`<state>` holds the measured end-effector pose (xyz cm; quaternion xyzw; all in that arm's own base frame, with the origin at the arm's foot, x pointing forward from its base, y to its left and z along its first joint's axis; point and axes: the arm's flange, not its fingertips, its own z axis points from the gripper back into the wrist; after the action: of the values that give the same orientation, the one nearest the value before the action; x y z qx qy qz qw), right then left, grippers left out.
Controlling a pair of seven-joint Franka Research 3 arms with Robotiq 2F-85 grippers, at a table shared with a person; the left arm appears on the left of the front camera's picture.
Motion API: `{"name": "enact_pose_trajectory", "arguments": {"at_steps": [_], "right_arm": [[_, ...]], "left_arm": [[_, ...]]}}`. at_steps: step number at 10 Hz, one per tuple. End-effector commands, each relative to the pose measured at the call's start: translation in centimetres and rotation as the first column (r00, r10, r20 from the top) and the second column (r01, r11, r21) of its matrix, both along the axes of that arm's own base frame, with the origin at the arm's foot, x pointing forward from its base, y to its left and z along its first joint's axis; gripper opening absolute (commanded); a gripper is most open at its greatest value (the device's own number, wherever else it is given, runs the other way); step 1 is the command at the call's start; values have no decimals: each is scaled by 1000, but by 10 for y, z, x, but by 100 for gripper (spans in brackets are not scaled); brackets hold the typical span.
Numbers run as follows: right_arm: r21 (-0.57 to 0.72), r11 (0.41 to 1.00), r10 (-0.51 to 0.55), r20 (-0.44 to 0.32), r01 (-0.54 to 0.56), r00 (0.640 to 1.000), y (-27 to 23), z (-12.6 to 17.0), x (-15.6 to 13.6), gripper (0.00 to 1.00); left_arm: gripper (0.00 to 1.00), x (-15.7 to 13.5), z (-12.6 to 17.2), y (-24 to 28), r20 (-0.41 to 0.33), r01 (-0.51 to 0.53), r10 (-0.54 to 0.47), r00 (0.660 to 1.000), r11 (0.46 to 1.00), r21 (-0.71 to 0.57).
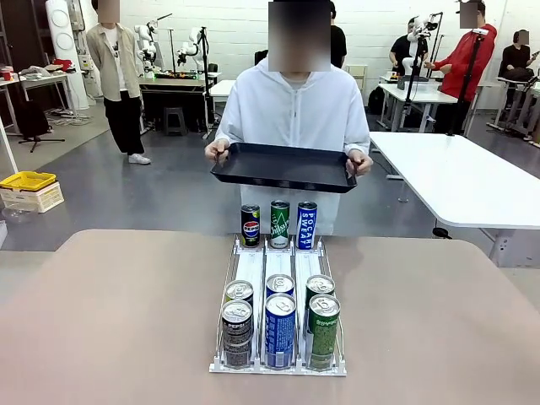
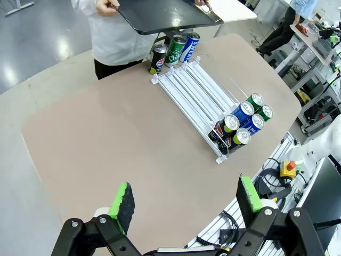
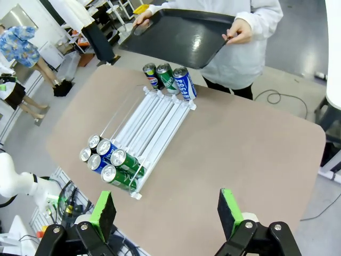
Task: Retrieve and hand over the desired beverage to the person.
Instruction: Pick up a can of the same type that the person held from the Automatic Can Dispenser.
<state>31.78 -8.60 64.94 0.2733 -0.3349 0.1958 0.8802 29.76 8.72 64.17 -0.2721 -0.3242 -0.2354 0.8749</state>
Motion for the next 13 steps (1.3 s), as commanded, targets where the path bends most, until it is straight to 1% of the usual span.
{"name": "enact_pose_trajectory", "arguments": {"at_steps": [1, 13], "right_arm": [[17, 1000, 18, 6, -19, 1000, 0, 0, 2, 100], [17, 1000, 18, 6, -19, 1000, 0, 0, 2, 100]], "left_arm": [[100, -1, -1, 2, 14, 19, -19, 1000, 1000, -1], [100, -1, -1, 2, 14, 19, -19, 1000, 1000, -1]]}}
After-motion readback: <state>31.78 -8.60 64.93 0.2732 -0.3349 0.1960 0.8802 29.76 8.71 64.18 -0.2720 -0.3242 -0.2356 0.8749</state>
